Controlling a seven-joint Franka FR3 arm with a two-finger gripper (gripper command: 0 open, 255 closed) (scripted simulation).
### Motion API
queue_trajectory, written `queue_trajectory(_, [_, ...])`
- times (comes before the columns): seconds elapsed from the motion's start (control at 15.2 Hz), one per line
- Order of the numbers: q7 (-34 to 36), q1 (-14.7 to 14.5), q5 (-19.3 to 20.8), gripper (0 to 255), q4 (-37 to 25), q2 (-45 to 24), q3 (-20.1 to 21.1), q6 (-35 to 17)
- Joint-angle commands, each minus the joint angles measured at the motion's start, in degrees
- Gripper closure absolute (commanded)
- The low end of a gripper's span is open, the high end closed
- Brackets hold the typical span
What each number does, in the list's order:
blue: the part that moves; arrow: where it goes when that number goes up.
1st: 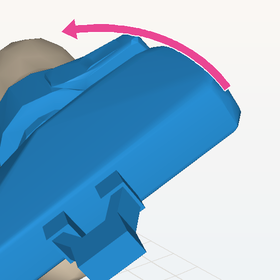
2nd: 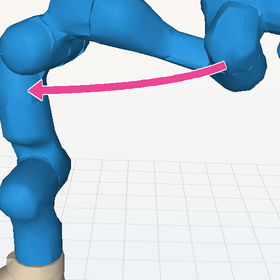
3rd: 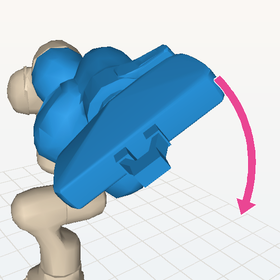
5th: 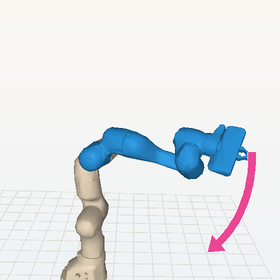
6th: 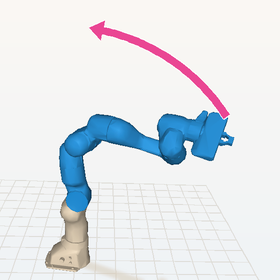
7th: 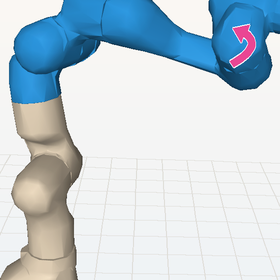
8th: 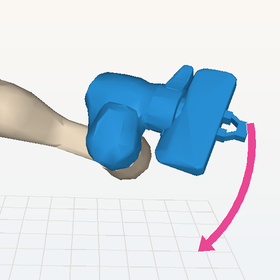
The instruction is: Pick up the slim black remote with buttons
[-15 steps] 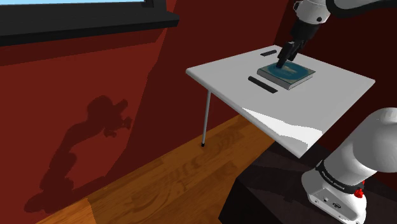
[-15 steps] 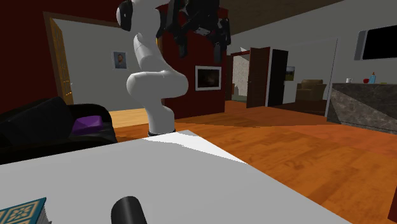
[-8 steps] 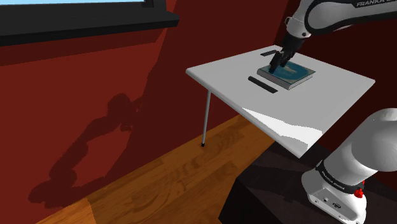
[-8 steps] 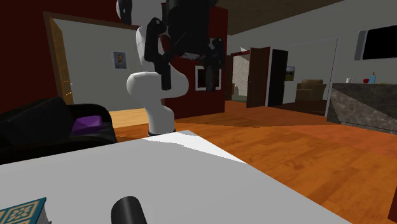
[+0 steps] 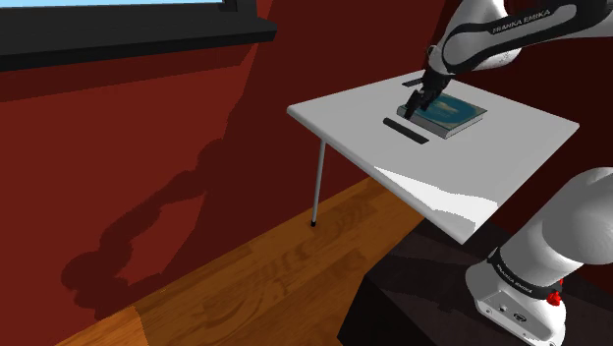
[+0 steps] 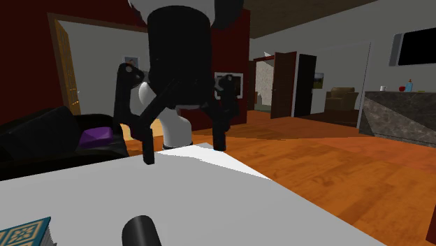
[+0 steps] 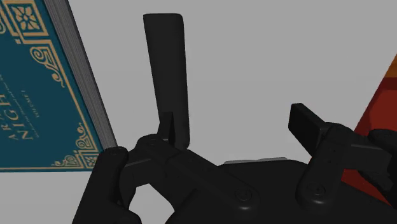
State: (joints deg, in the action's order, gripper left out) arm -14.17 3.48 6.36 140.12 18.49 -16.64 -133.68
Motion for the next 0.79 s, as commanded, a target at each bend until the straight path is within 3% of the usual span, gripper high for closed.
queue_trajectory(0.0, [-1.94,-0.24,-1.57,0,-1.16,-4.12,-1.65,-3.44])
queue_trajectory(0.4, [-11.16,-0.76,-11.04,0,-7.23,-17.60,-6.05,-11.05])
queue_trajectory(0.73, [-12.74,-0.60,-13.05,0,-6.25,-19.92,-5.83,-14.11])
